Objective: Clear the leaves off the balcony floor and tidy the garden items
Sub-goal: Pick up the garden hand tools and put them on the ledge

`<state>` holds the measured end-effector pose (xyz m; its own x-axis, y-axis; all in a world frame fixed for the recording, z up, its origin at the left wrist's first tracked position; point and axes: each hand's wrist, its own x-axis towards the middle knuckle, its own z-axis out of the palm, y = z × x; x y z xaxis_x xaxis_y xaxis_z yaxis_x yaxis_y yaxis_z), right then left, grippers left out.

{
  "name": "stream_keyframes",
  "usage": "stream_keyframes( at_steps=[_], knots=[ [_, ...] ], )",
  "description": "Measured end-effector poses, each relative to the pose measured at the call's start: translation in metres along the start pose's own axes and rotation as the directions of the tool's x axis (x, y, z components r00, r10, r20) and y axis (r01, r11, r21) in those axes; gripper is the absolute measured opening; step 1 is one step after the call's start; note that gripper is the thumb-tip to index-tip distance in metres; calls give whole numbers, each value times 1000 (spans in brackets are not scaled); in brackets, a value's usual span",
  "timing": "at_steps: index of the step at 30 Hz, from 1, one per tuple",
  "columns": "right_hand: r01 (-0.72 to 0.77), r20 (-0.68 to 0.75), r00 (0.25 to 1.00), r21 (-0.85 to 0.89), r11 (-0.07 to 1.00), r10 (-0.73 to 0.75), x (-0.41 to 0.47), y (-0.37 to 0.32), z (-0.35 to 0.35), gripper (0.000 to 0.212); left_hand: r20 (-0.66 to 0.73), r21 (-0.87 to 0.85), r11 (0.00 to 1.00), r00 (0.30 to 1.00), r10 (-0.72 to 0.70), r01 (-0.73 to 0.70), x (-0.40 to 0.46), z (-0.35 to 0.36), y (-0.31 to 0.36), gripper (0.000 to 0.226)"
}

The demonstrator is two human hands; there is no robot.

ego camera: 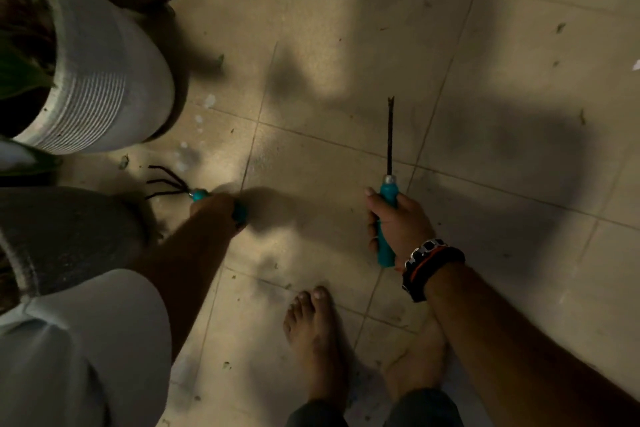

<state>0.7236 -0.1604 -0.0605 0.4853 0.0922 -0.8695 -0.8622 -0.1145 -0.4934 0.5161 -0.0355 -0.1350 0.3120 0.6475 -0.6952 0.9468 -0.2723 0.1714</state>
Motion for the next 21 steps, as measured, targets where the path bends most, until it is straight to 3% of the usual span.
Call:
stream_keyframes(
  at_steps=[1,4,5,6,7,8,10,12,16,20,21],
  knots=[
    [3,-1,1000,-4,1000,-3,0,-2,1,30,15,59,997,998,-59,58,-2,0,2,58],
    [5,8,1000,27,1000,-5,1,-8,3,27,-126,112,992,990,67,-53,15,8,-17,64],
    [-2,21,1000,51,999,0,2,-10,5,27,-73,-28,999,997,35,-37,32,2,-7,62],
    [-13,41,999,78,997,10,2,-11,7,26,-126,-107,991,989,72,-86,47,-6,14,58],
    [-23,60,998,95,995,17,2,-12,9,24,-23,-160,986,999,40,-43,54,-21,52,50],
    [-28,74,997,97,995,21,3,-10,11,20,16,-108,991,996,85,-83,40,-29,92,39],
    [-15,84,996,48,999,11,2,-8,15,18,189,-309,945,967,172,-108,13,-46,127,29],
    [12,63,998,-26,1000,-10,0,-5,16,23,226,-270,923,914,337,-274,-9,-57,157,32],
    [31,-4,1000,-26,999,-31,-5,2,17,11,237,-200,872,841,486,-447,-24,-57,144,42],
    [21,11,1000,22,1000,-21,-9,13,18,25,423,-181,818,708,566,-546,-11,-79,129,57],
    [24,14,1000,27,999,-24,-10,15,18,26,428,-118,819,716,552,-561,-5,-86,120,54]
  ],
)
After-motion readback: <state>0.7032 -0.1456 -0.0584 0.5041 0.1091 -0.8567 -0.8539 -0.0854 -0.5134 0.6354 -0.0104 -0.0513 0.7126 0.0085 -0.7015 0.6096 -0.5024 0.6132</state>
